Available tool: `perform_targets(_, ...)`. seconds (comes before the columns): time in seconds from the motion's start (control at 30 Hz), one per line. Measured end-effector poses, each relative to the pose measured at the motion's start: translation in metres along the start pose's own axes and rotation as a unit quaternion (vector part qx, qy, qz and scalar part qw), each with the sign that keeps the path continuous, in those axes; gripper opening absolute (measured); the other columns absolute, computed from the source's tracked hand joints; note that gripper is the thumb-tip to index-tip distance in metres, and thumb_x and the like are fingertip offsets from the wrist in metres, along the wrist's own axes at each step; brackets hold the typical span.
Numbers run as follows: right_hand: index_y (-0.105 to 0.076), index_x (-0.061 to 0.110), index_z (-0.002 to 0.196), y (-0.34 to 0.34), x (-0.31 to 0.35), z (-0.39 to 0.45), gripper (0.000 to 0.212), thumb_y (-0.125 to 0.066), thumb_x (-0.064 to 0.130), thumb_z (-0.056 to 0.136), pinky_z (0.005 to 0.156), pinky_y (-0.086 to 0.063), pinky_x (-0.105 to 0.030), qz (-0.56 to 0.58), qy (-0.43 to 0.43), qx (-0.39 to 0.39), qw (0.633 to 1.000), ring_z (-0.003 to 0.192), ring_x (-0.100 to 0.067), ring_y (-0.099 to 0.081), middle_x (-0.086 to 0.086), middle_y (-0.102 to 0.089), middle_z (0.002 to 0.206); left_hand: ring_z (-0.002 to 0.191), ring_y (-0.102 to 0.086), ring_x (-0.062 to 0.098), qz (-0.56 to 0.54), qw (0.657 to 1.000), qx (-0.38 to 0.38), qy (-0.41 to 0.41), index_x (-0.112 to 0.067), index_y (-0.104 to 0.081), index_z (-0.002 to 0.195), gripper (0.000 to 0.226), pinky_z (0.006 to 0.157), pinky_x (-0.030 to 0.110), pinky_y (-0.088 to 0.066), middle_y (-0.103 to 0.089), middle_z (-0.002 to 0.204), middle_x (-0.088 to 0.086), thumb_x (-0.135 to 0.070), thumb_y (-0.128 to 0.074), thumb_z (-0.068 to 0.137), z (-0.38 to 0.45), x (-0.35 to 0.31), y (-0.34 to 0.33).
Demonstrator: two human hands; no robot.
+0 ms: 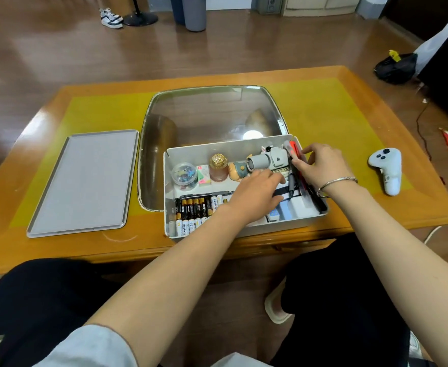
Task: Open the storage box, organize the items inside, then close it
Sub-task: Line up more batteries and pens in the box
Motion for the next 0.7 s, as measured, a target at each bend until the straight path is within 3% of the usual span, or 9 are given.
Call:
perform_targets(0.07,-0.065,0.023,0.089,0.003,-0.003,-0.006,0.032,-0.055,0.053,0.085,0.072,-0.05,-0.037,0.014,-0.011,0.007,1.0,0.082,-0.03,-0.059,-0.004,-0.064,0.082,0.117,-0.042,0.029,0.011,1.0,0.014,-0.021,-0.023,-0.049,0.133,0.036,0.094,0.042,-0.039,-0.053,0.123,0.009,-0.028,-0.051,0.097,0.007,-0.012,-0.006)
perform_targets(0.2,-0.067,0.024,0.09,0.002,-0.008,-0.011,0.011,-0.059,0.027,0.083,0.076,-0.052,-0.038,0.013,-0.025,0.034,0.999,0.088,-0.031,-0.061,-0.004,-0.066,0.085,0.117,-0.041,0.03,0.043,0.997,0.052,-0.038,-0.029,-0.044,0.138,0.039,0.094,0.044,-0.035,-0.051,0.126,0.01,-0.025,-0.04,0.1,0.013,-0.021,-0.017)
perform_targets(0.33,-0.067,0.027,0.091,0.0,-0.008,-0.013,0.011,-0.06,0.026,0.083,0.073,-0.051,-0.035,0.019,-0.013,0.022,0.999,0.086,-0.029,-0.061,0.002,-0.06,0.079,0.12,-0.037,0.029,0.071,0.995,0.071,-0.03,-0.03,-0.046,0.138,0.04,0.093,0.043,-0.031,-0.047,0.132,0.007,-0.023,-0.038,0.1,0.012,-0.018,-0.019)
perform_targets(0.47,-0.067,0.029,0.109,-0.013,-0.002,-0.017,0.028,-0.065,0.023,0.082,0.077,-0.046,-0.033,-0.015,0.037,0.053,0.998,0.09,-0.026,-0.055,-0.001,-0.043,0.091,0.121,-0.035,0.031,0.114,0.987,0.101,-0.043,-0.031,-0.042,0.142,0.044,0.093,0.043,-0.029,-0.043,0.131,0.009,-0.023,-0.037,0.1,0.01,-0.023,-0.024)
perform_targets(0.6,-0.068,0.026,0.107,-0.012,-0.005,-0.017,0.03,-0.071,0.02,0.077,0.073,-0.045,-0.031,-0.011,0.024,0.032,0.999,0.08,-0.02,-0.048,-0.002,-0.04,0.091,0.114,-0.041,0.033,0.08,0.994,0.069,-0.027,-0.018,-0.053,0.134,0.039,0.09,0.042,-0.033,-0.049,0.12,0.014,-0.013,-0.043,0.096,0.009,-0.024,-0.016)
perform_targets(0.7,-0.07,0.025,0.1,-0.01,-0.001,-0.019,0.024,-0.069,0.019,0.077,0.069,-0.041,-0.029,-0.008,0.024,0.01,1.0,0.082,-0.023,-0.052,-0.001,-0.041,0.088,0.105,-0.052,0.035,0.016,1.0,-0.008,-0.001,-0.008,-0.062,0.12,0.028,0.087,0.042,-0.045,-0.053,0.113,0.015,-0.015,-0.05,0.096,0.008,-0.019,0.001)
Point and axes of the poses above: each hand's wrist, its own z-axis towards the middle knuckle, its own y-axis out of the back of the hand, x = y × z, the point moved 8 cm from there along z, towards the middle knuckle
